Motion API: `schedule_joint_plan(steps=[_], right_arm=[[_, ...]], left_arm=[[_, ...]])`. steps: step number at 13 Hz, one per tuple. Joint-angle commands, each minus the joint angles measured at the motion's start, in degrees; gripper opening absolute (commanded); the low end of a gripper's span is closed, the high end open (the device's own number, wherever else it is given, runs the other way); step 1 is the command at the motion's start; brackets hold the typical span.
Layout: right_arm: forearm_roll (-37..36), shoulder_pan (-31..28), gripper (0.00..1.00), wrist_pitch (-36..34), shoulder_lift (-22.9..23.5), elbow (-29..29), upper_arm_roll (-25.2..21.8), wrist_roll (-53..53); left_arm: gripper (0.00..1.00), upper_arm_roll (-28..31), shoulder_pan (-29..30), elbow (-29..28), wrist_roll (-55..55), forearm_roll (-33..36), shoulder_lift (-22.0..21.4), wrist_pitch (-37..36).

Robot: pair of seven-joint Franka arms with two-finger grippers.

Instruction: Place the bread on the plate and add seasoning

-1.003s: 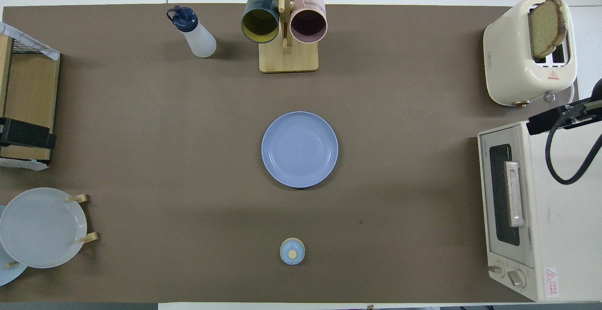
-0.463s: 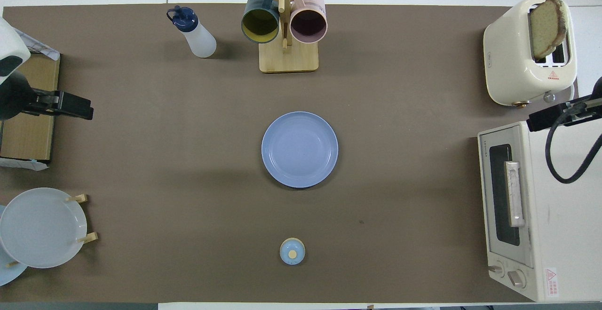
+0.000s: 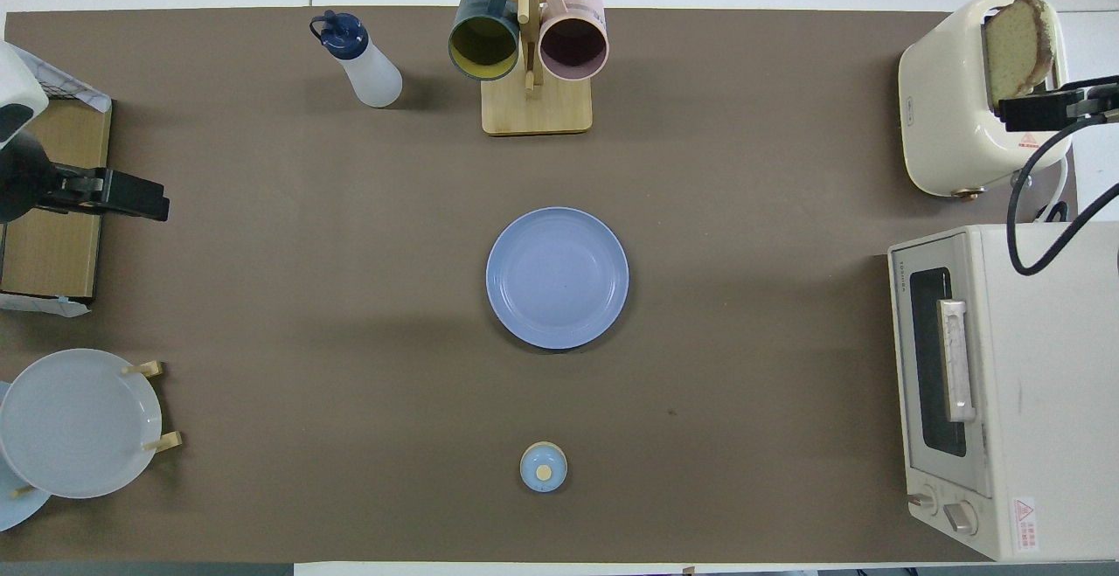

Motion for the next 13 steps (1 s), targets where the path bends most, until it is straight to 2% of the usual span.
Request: schedule_joint_plan(steps=[1,2,4,5,6,7,9,10,12,13], right_arm=[[1.49,-4.37,0.68,7.74,-0.19,-3.67,0.18,2.82],[1.41,-6.39,0.63,8.89,0.68,-3.67,0.18,3.01],[1.32,-9.57,0.63,9.60,2.53,-3.59,0.27,1.36],[1.32,-9.40,0.64,12.91,4.36,-3.15,0.27,-0.39],[1.49,-9.49,0.71,17.56,6.64,-2.89,0.36,-1.19],[1.67,-9.58,0.74,20.39,8.58,-2.36,0.45,-1.29],[1.67,-9.23,0.75,22.78,12.19,0.27,0.53,-2.51],[1.67,-9.05,0.75,23.05,13.68,1.33,0.53,-2.78],[1.93,-8.88,0.75,24.36,15.71,2.65,1.32,-2.61],[4.54,-8.88,0.75,25.33,15.98,2.65,1.41,-2.35]], left_arm=[[1.00,0.25,-0.47,-1.58,-0.38,-0.57,-1.21,2.94],[1.00,0.16,-0.81,-1.67,0.05,-0.05,-1.21,3.30],[1.00,0.16,-2.74,-1.93,-0.03,2.14,-1.21,5.23],[1.00,0.16,-3.27,-3.33,-0.81,2.06,-1.82,5.06],[1.00,0.07,-3.28,-5.78,-2.13,2.06,-3.22,5.50],[1.00,0.07,-3.37,-10.07,-3.44,1.98,-5.06,8.63],[1.00,-0.10,-5.55,-19.90,-6.86,1.98,-8.40,25.37],[1.00,-0.10,-5.91,-22.74,-8.97,1.98,-8.42,30.84],[1.00,-0.10,-7.05,-24.96,-10.48,1.98,-5.97,37.46],[1.00,-0.10,-7.23,-25.92,-11.18,1.98,-3.95,43.06]])
